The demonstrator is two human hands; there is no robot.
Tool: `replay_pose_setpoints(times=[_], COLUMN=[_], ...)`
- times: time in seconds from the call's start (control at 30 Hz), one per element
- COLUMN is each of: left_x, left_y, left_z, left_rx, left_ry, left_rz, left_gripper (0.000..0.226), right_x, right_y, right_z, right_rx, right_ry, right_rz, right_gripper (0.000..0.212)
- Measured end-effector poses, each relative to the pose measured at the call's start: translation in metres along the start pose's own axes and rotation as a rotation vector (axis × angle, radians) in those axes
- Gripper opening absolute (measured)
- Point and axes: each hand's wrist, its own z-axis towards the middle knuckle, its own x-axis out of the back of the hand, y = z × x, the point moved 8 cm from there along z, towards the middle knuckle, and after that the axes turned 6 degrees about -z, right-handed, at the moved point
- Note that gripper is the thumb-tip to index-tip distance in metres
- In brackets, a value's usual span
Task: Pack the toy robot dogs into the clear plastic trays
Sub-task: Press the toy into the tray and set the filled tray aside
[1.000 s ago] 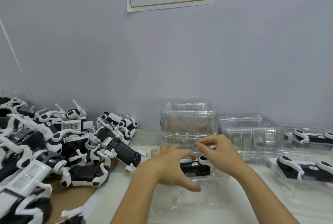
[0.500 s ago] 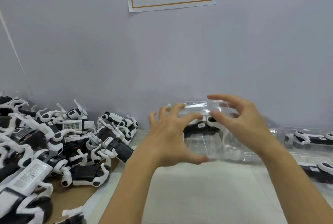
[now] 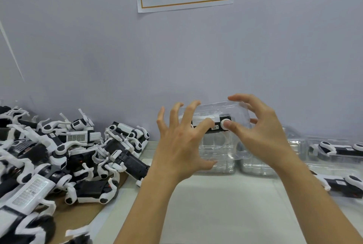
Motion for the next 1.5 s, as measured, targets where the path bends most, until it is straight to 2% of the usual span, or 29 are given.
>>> replay_pose_setpoints(times=[0.2,0.43,0.5,0.57,0.67,0.87,1.0,1.07,1.2,1.3,1.37,1.5], left_x=[0.003,0.016,0.017,0.017,0.018,0.008,-0.001,-0.006,-0.023,-0.037,-0.04,-0.045], left_y=[0.0,0.003,0.002,-0.001,-0.011,-0.038,-0.053,-0.056,-0.057,-0.06,-0.057,-0.056], left_z=[-0.001,0.001,0.0,0.0,-0.001,-0.008,-0.013,-0.014,-0.021,-0.029,-0.029,-0.026], left_rx=[0.01,-0.043,-0.045,-0.025,0.06,0.303,0.459,0.508,0.613,0.748,0.741,0.671], left_ry=[0.053,0.226,0.251,0.254,0.239,0.281,0.325,0.321,0.223,0.227,0.2,0.139], left_rz=[-0.019,0.032,0.014,-0.053,-0.253,-0.807,-1.183,-1.389,-1.871,-2.172,-2.257,-2.34], left_gripper=[0.074,0.075,0.074,0.073,0.072,0.064,0.065,0.065,0.049,0.076,0.083,0.079], right_x=[-0.001,-0.002,-0.001,0.002,0.011,0.02,0.009,0.001,-0.023,-0.041,-0.046,-0.048], right_y=[-0.002,0.003,0.0,-0.002,-0.005,-0.012,-0.015,-0.019,-0.028,-0.038,-0.044,-0.044], right_z=[-0.001,-0.003,-0.003,-0.002,0.001,0.007,0.008,0.006,0.002,-0.003,-0.005,-0.005], right_rx=[0.007,-0.088,-0.086,-0.072,-0.057,-0.074,-0.097,-0.087,-0.049,0.026,0.071,0.082], right_ry=[0.005,0.019,0.018,0.035,0.073,0.127,0.069,0.022,-0.101,-0.195,-0.21,-0.221], right_rz=[0.018,0.199,0.218,0.22,0.274,0.452,0.541,0.475,0.273,0.116,0.066,0.04], right_gripper=[0.051,0.075,0.074,0.06,0.037,0.04,0.043,0.035,0.02,0.018,0.022,0.02])
